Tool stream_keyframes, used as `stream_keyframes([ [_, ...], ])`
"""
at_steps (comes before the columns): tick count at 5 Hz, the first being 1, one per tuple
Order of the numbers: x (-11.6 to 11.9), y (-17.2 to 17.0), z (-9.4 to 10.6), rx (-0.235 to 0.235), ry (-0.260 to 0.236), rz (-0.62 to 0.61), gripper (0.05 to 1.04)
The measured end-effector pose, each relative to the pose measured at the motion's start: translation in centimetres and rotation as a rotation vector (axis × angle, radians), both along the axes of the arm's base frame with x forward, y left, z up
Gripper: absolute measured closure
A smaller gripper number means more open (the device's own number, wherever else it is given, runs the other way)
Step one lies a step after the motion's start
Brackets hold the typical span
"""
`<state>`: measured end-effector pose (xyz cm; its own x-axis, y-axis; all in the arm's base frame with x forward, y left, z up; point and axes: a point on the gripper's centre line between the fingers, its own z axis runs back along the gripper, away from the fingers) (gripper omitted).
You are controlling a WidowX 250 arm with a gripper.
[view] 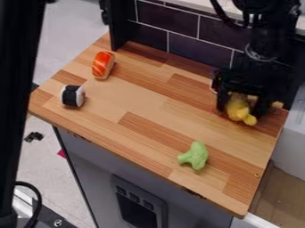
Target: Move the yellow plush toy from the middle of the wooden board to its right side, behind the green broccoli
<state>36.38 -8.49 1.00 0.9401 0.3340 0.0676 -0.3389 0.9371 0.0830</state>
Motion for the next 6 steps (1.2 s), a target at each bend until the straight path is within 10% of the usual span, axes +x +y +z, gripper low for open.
stream_keyframes([
  [6,-3.7,7.7,8.7,-0.102,0.018,-0.041,0.085],
])
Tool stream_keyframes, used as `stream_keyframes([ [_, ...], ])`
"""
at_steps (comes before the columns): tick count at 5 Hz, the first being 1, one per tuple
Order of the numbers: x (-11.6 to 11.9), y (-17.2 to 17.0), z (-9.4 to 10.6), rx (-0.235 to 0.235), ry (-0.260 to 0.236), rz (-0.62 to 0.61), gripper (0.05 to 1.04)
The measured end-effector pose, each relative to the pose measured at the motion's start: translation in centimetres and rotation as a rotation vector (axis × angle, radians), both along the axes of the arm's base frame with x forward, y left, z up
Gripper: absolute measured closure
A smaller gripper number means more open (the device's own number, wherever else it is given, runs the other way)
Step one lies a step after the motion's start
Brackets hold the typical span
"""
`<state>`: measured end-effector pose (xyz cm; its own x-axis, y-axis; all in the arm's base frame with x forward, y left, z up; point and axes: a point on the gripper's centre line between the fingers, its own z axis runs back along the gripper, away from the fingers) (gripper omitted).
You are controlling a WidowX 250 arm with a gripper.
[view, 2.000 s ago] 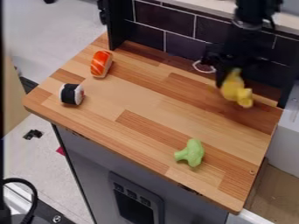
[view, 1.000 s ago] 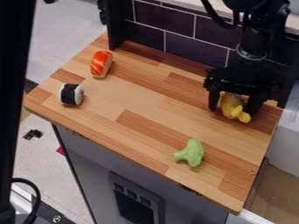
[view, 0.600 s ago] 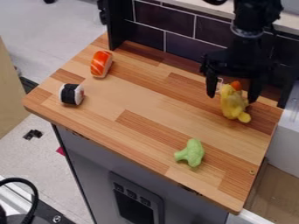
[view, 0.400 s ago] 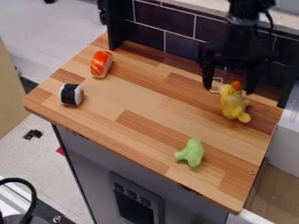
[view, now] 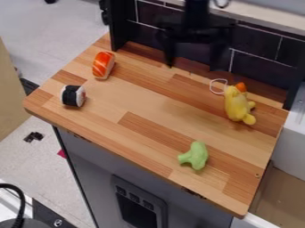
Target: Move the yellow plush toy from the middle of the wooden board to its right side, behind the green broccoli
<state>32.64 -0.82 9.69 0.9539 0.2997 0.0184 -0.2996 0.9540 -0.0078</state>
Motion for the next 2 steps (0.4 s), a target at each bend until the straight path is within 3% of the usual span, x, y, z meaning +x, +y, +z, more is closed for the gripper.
stream_keyframes([
  [1,-1.1,3.5,1.0,0.012,-0.019,-0.029,0.085],
  [2,-2.2,6.2,0.7,0.014,-0.015,-0.057,0.085],
])
